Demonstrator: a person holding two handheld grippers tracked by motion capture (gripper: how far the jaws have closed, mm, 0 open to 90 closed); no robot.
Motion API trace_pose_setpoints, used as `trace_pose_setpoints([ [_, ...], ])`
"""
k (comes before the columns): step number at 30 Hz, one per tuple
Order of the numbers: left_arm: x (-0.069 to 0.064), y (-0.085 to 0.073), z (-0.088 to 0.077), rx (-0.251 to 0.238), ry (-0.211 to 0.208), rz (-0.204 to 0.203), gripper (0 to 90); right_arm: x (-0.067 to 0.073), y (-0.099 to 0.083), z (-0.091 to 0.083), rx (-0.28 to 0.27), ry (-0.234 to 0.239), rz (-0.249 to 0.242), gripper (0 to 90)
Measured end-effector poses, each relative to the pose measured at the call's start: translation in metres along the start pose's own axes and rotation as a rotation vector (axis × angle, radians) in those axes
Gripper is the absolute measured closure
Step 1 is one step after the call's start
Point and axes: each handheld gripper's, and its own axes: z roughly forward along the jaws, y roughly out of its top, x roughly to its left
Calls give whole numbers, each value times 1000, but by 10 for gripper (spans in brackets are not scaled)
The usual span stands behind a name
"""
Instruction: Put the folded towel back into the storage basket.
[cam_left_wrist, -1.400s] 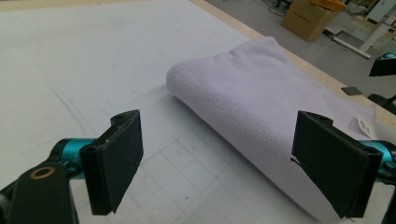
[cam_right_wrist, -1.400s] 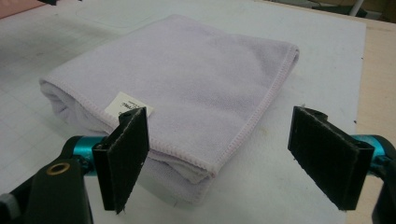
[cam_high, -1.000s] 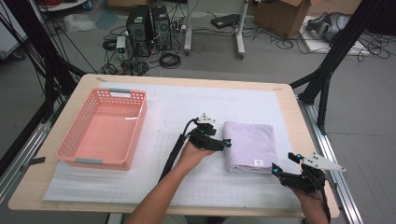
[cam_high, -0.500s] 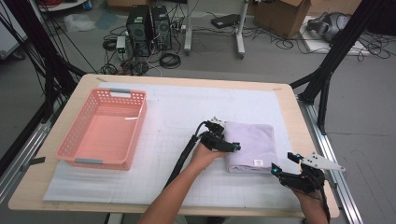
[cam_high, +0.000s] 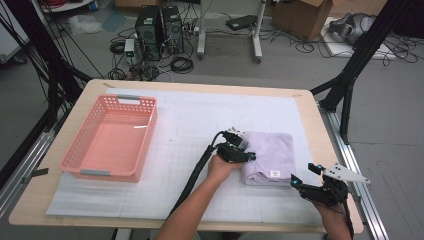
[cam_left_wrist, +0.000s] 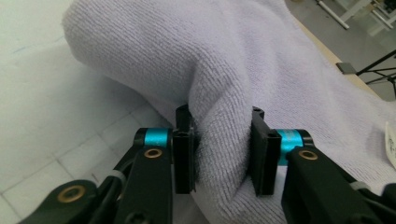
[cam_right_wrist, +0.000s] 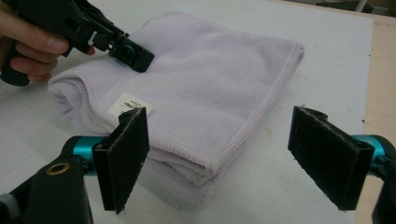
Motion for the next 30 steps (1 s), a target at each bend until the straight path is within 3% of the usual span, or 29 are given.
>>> trace_pose_setpoints([
  [3,2,-1,-4,-31,-28,34,709,0,0,-1,-1,-1,2,193],
  [9,4,-5,-17,-99,-58,50,716,1,0,-1,-7,5,11,194],
  [17,15,-5,-41,-118,-96,47,716,3,0,1,-2,10,5,193],
  [30,36,-20,-85,-170,-89,84,717,3,0,3,1,19,2,194],
])
